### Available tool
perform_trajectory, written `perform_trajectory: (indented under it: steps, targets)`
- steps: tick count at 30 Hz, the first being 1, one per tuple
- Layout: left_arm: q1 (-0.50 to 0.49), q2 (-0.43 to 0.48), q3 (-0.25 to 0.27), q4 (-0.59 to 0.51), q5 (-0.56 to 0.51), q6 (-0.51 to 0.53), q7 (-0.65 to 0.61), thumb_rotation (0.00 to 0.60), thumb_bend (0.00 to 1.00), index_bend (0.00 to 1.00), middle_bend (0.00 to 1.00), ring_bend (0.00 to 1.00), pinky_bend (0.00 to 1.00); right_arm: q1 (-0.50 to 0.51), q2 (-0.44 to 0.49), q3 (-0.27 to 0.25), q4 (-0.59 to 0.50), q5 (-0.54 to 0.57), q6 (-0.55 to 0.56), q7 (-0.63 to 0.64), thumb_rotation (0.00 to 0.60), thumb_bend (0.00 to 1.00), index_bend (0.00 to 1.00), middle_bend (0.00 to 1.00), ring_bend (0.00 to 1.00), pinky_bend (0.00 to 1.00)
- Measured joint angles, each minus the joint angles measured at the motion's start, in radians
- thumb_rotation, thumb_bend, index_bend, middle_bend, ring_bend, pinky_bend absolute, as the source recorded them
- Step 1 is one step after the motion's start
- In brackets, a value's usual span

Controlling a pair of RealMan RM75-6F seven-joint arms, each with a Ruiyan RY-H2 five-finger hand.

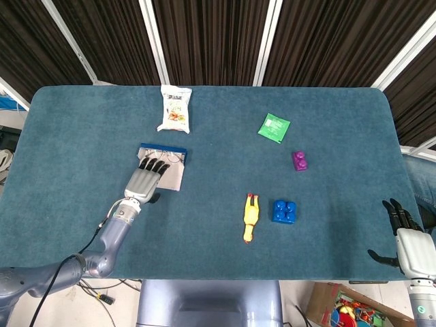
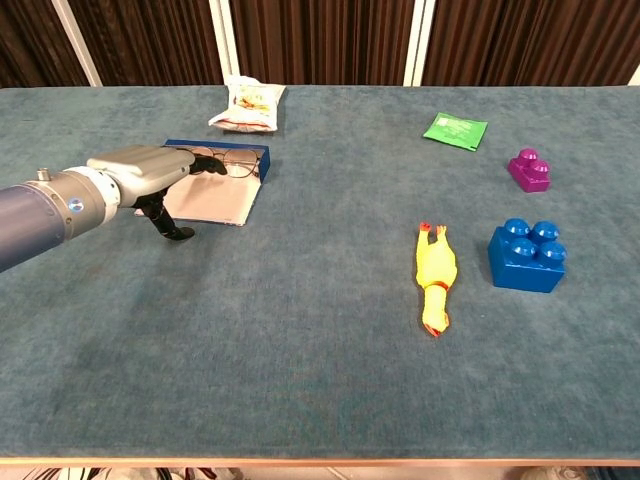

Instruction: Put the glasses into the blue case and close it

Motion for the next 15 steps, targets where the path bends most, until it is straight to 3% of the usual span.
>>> perform_trajectory:
  steps: [15]
  targets:
    - [-0.045,-0.051,-0.032,0.070,-0.034,-0.039,0.036,0.600,0.21,0.12,0.08,0.00,0.00,0.000,0.001,0.000,-0.001,0.000,-0.001,0.005,0.600,0.18,0.00,0.00,0.12,0.27]
